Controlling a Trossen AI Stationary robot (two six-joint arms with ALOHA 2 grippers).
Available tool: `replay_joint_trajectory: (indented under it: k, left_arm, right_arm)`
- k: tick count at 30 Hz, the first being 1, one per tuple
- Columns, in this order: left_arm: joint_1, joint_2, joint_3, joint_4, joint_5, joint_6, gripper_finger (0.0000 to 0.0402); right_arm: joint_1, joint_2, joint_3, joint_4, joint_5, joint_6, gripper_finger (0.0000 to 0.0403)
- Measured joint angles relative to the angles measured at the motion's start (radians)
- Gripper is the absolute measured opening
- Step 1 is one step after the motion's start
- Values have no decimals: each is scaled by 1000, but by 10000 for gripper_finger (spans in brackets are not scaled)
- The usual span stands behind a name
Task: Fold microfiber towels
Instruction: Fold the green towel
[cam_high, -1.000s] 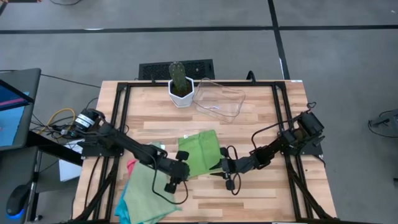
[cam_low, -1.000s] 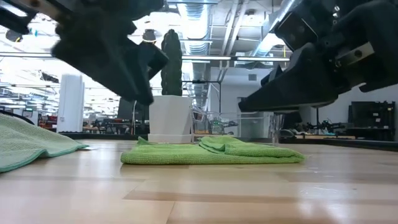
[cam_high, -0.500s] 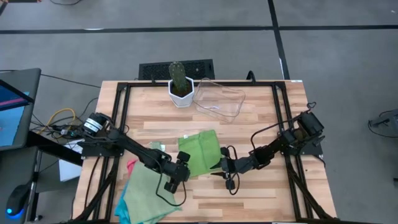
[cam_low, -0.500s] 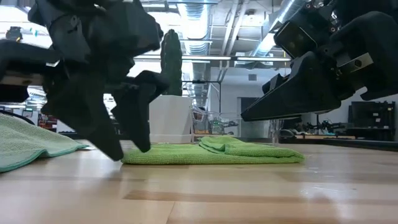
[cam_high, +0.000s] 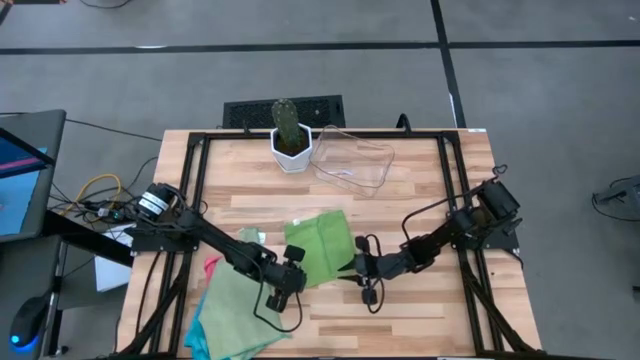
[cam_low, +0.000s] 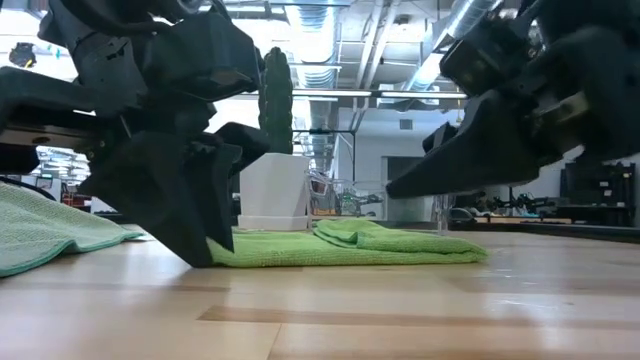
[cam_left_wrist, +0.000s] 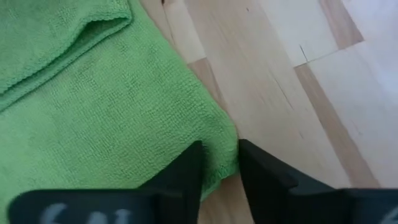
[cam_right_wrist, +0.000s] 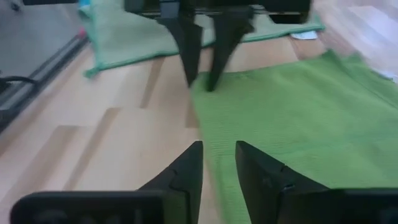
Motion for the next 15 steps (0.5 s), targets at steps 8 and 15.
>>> replay_joint_trajectory:
  k: [8, 15]
  left_arm:
    - [0, 2, -1, 7, -18, 11, 38]
    - [0, 3, -2, 8, -19, 11, 34]
  right_arm:
    - [-11, 81, 46, 8, 3, -9, 45]
    - [-26, 143, 83, 8, 1, -25, 13]
